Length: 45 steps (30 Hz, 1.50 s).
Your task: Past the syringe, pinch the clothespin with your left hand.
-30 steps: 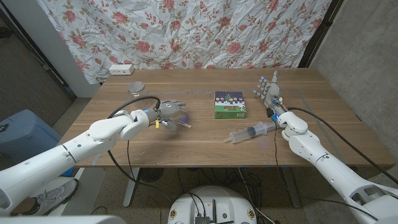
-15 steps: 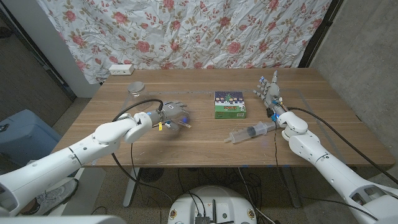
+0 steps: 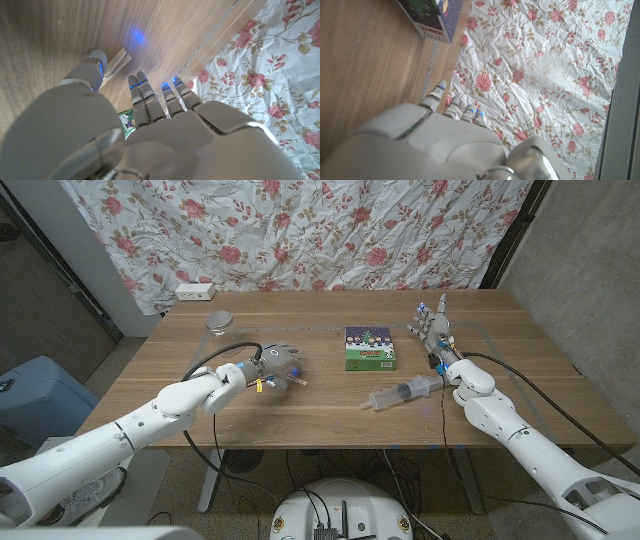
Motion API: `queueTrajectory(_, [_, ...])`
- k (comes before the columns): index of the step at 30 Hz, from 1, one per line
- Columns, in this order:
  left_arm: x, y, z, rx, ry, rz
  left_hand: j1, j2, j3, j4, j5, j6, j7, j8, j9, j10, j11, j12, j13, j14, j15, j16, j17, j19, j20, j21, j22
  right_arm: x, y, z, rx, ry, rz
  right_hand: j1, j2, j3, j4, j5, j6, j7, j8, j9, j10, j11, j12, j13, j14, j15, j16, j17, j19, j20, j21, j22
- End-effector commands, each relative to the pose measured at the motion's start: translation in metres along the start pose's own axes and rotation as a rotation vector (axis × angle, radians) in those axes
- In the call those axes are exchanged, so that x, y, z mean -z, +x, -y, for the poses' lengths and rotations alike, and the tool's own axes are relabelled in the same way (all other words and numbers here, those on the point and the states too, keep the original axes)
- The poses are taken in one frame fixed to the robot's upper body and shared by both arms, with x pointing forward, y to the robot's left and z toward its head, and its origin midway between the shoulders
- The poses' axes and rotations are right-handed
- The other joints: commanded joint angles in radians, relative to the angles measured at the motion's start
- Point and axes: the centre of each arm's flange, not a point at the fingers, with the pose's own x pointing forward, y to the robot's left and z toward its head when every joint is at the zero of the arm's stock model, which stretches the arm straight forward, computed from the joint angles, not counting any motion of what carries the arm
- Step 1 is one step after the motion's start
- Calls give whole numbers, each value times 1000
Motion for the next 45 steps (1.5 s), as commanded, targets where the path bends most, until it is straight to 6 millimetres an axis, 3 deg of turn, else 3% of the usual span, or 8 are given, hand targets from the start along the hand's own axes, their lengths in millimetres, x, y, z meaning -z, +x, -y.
queueTrajectory(1, [0,-2,5,-10,-21,-34,20,4,-8,0,5,33,3,1,4,42,-5,7,1,25,-62,5,2,18,-3,9,6,0,0,0,0,0,0,1,78,-5,0,8,1,-1,-3,6,-2,-5,-6,5,-1,-40,-1,2,6,3,-2,4])
queueTrajectory(14, [2,2,7,-8,-51,-53,49,23,-30,2,3,134,9,-2,1,119,-16,-6,1,86,-85,4,2,48,-6,7,7,0,0,0,0,0,0,1,78,-6,0,9,1,-2,-3,6,-1,-4,-6,5,-1,-40,-2,2,6,3,-3,4])
queueTrajectory(21, [1,5,9,-7,-56,-56,65,35,-43,2,2,186,-17,-11,1,185,-23,-8,1,118,-104,2,2,69,-12,8,7,0,0,0,0,0,0,1,78,-6,0,9,0,-2,-3,6,-2,-5,-6,5,-1,-39,-2,2,6,3,-3,4])
queueTrajectory(33, [-3,8,9,-16,-67,-67,85,51,-56,1,2,260,-13,-16,1,245,-28,-14,1,152,-124,0,3,97,-20,10,7,0,0,0,0,0,0,1,78,-7,0,9,1,-1,-3,6,0,0,-6,5,0,-39,-3,3,6,3,-4,4])
queueTrajectory(41, [-4,4,9,-31,-64,-83,106,59,-69,0,2,351,-38,-13,2,309,-32,-14,3,183,-140,-2,3,135,-31,15,8,0,0,0,0,0,0,1,78,-7,0,9,2,-3,-3,6,0,-5,-6,5,0,-39,-3,3,7,3,-4,4])
queueTrajectory(45, [-4,1,11,-35,-63,-91,112,57,-75,-2,2,359,-6,-20,3,320,-34,-18,3,191,-143,-4,3,141,-31,13,8,0,0,0,0,0,0,1,78,-7,0,9,1,-2,-4,6,0,-5,-7,5,-1,-40,-4,3,7,3,-4,4])
